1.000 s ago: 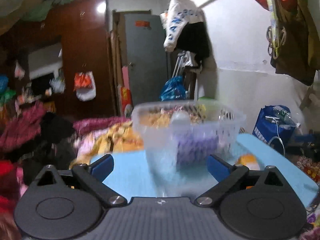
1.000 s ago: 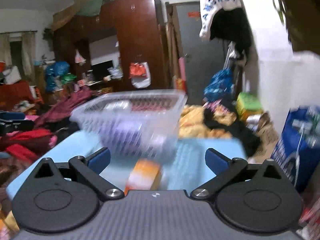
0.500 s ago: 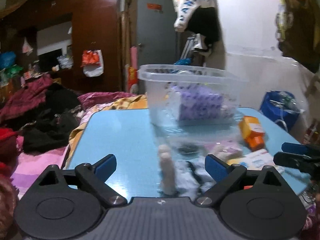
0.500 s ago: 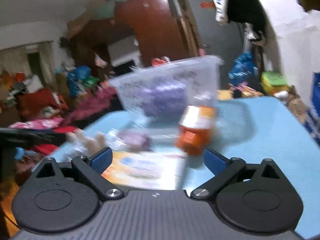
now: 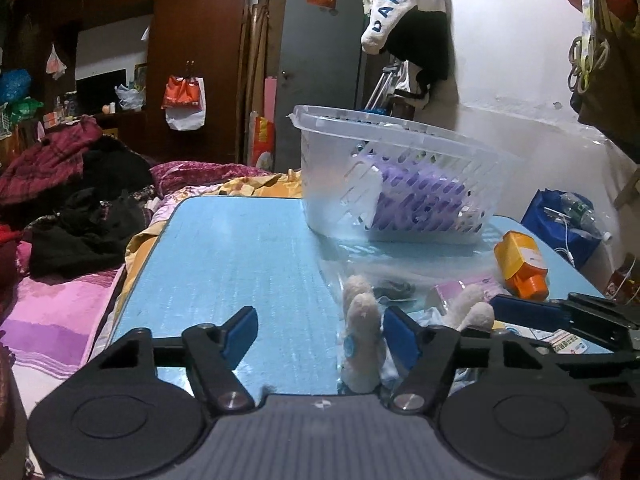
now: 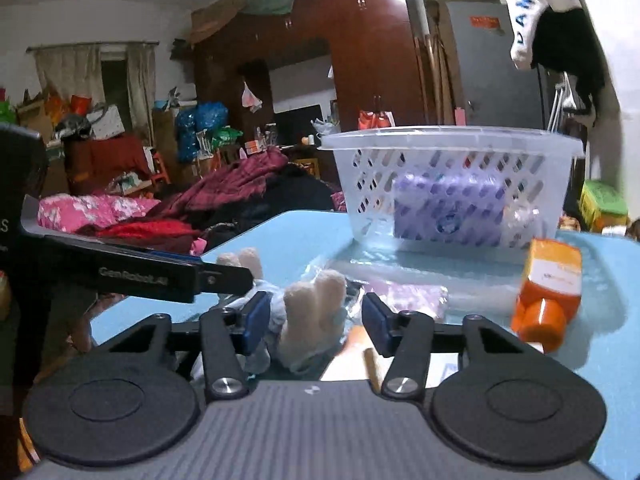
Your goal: Organize objects
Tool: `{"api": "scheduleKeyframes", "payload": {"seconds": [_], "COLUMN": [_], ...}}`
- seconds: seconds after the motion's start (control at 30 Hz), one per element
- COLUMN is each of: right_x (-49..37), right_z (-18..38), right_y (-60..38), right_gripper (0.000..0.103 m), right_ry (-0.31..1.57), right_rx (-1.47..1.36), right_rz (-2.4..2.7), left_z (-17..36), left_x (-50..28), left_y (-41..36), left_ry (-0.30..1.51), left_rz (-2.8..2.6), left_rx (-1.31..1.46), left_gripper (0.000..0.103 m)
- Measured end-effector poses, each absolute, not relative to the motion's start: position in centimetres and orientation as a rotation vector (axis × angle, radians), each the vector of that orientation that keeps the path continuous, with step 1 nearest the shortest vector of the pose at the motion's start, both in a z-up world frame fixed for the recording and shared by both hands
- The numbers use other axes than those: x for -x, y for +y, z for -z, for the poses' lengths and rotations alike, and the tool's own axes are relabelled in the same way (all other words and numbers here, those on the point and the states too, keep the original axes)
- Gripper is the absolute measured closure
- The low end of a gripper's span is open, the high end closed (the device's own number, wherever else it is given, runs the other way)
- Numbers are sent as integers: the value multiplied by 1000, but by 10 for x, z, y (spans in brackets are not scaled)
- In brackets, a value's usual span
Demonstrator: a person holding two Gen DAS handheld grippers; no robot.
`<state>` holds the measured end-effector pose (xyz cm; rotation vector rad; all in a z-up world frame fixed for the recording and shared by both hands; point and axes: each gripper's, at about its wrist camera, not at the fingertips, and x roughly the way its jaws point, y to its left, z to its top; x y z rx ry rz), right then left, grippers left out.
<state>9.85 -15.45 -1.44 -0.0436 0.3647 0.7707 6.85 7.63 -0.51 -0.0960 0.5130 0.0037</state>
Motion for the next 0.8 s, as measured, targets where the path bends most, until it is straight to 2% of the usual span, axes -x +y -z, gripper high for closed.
{"api": "scheduleKeyframes", "payload": {"seconds": [0.03,0.1,0.13,0.23,0.27,0.3,0.8], "right_x": [-99,-99,-99,-100,-100,-100,-93], "right_z": [15,17,18,17,16,14,-38], "right_y": [-154,-153,-154,-159,-160,-161,-180], "right_gripper": [60,71,73,82,87,87,88], "right_ry": [372,379,375,380,381,378,244], "right_rx": [46,51,56,43,40,39,43], "right_rz": [-776,-772,-769,-782,-786,-787,-808], "left_z": [6,7,7,7,6,4,-50], "left_x": [-70,-72,-73,-74,-73,-72,-46], "left_y": [75,70,69,63,62,60,46], "left_ry": [512,513,515,513,511,509,329], "left_rz": [0,14,21,53,63,64,106], "left_rx": [94,86,80,70,73,60,3], "left_gripper": [36,50,53,77,81,83,85]}}
